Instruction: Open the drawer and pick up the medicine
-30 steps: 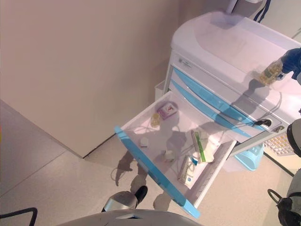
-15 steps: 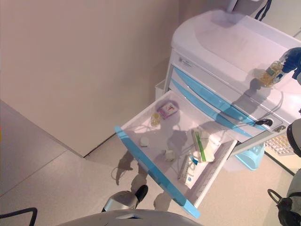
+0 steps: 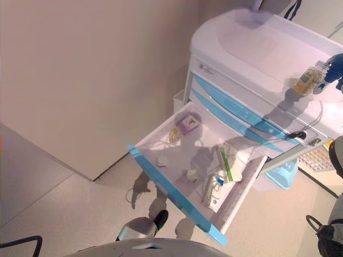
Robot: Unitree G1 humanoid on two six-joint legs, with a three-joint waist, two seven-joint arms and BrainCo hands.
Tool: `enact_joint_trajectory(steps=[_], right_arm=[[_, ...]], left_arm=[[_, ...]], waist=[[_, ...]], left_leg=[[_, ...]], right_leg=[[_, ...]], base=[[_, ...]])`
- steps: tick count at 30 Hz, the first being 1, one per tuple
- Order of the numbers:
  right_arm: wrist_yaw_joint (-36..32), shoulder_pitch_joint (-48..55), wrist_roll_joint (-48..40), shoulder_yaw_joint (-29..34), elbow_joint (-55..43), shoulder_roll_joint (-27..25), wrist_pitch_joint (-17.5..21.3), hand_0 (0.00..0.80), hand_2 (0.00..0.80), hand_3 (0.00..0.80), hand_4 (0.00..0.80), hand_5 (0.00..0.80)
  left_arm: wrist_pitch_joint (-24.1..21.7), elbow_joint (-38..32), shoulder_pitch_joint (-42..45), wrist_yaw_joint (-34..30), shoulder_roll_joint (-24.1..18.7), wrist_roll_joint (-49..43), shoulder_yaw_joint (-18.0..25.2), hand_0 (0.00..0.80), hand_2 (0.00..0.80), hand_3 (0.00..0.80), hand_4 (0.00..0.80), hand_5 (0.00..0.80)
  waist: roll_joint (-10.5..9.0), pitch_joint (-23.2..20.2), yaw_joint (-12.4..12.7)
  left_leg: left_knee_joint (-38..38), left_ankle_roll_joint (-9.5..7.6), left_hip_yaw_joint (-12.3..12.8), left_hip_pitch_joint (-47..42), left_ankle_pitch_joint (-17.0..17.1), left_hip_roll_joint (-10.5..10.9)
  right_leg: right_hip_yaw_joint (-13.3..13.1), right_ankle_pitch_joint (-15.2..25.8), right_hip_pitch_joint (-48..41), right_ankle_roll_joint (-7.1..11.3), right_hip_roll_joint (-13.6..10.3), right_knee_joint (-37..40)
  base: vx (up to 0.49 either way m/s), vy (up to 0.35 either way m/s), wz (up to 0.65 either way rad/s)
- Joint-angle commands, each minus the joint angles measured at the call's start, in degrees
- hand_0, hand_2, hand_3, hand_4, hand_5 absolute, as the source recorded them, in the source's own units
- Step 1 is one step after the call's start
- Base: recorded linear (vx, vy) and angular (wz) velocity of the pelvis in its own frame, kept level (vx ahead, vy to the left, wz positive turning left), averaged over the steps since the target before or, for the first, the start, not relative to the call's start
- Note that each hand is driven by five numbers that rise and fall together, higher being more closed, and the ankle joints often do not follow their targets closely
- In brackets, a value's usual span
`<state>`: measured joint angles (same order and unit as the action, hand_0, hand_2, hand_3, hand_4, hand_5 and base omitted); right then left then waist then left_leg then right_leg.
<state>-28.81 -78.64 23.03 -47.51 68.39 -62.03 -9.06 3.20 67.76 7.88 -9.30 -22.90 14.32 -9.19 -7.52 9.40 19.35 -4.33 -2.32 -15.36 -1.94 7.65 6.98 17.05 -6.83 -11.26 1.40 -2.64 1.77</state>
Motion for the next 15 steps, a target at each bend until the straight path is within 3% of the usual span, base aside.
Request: enact_joint_trajectory(steps=[1, 15], right_arm=[[4.0, -6.1, -2.2, -5.5, -3.8, -5.3, -0.9, 0.000, 0.000, 0.000, 0.000, 0.000], [9.0, -7.5, -7.0, -5.0, -4.0, -9.2, -1.1, 0.000, 0.000, 0.000, 0.000, 0.000]], left_arm=[[-1.1, -0.6, 2.6, -0.5, -2.9, -1.6, -1.0, 0.000, 0.000, 0.000, 0.000, 0.000], [-0.6, -1.4, 0.5, -0.9, -2.6, -5.1, -3.7, 0.000, 0.000, 0.000, 0.000, 0.000]], waist=[[0.06, -2.7, -1.2], [0.74, -4.5, -5.8]], left_leg=[[2.6, -0.34, 4.7, -3.2, -8.9, -1.0], [1.4, 0.31, 9.9, -3.9, -9.3, -1.9]], right_leg=[[-3.5, 6.1, 5.7, 3.13, -2.8, -4.7], [-6.5, 7.3, 6.7, 3.05, -1.7, -2.6]], base=[[-0.078, -0.016, -0.15], [-0.065, -0.029, -0.16]])
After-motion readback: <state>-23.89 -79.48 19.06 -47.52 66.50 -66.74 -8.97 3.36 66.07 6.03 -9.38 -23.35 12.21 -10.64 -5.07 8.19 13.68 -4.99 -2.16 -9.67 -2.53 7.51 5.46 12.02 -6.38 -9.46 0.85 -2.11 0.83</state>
